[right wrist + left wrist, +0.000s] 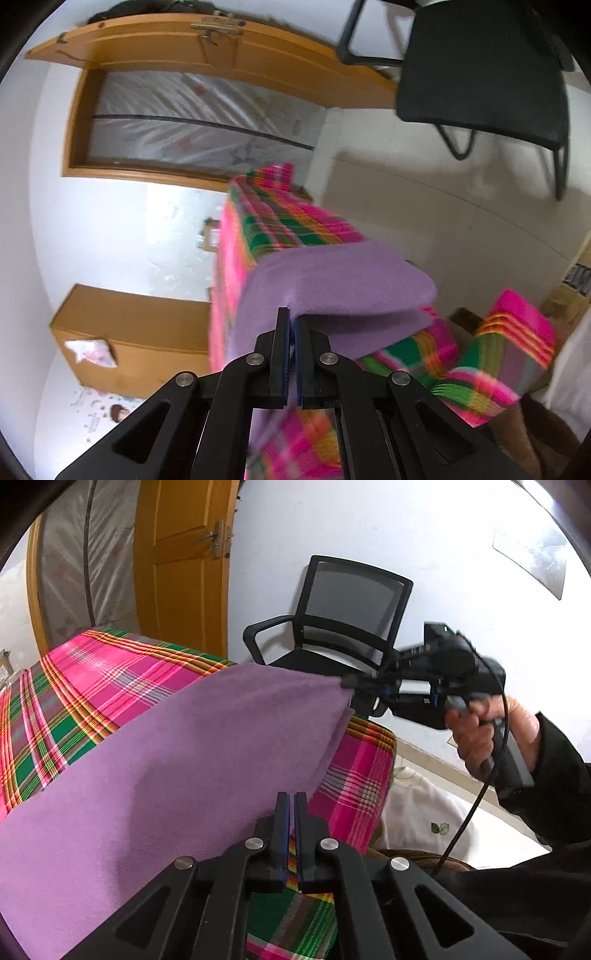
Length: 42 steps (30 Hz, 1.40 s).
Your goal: Fold clothes
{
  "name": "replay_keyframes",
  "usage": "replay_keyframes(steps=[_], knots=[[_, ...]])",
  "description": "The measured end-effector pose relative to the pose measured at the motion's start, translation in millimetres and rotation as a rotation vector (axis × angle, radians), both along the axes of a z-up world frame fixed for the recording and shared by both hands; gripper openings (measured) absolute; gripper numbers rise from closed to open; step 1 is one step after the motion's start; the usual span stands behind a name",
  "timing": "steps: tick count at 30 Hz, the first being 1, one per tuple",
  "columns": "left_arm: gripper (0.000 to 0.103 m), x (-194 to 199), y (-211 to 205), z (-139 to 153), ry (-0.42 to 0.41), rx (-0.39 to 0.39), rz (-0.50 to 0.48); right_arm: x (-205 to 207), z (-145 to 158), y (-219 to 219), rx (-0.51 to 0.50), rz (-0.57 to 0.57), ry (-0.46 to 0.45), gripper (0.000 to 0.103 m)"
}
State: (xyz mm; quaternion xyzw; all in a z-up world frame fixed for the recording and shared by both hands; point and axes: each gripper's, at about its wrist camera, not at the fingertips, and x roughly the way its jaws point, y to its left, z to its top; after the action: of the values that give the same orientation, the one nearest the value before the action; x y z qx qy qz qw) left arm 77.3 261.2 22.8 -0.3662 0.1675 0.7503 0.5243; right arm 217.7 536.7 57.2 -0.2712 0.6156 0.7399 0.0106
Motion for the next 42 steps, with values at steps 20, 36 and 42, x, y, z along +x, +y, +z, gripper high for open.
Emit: replay_keyframes(steps=[20, 36, 42], knots=[[0.015, -15.1, -4.1, -12.5, -0.108, -0.011, 0.029, -47.8, 7.6, -7.5, 0.07, 0.14, 0.023, 0.01], [0.015, -24.1, -26.4, -13.6, -0.145, 0.018, 0.095, -48.3, 58.0, -80.6, 0.825, 0.368, 0.001, 0.012], [0.015, -22.0, -30.1, -13.0, -0.147, 0.028, 0.089, -25.4, 60.4, -109.7, 1.1, 0.458, -0.01, 0.012]])
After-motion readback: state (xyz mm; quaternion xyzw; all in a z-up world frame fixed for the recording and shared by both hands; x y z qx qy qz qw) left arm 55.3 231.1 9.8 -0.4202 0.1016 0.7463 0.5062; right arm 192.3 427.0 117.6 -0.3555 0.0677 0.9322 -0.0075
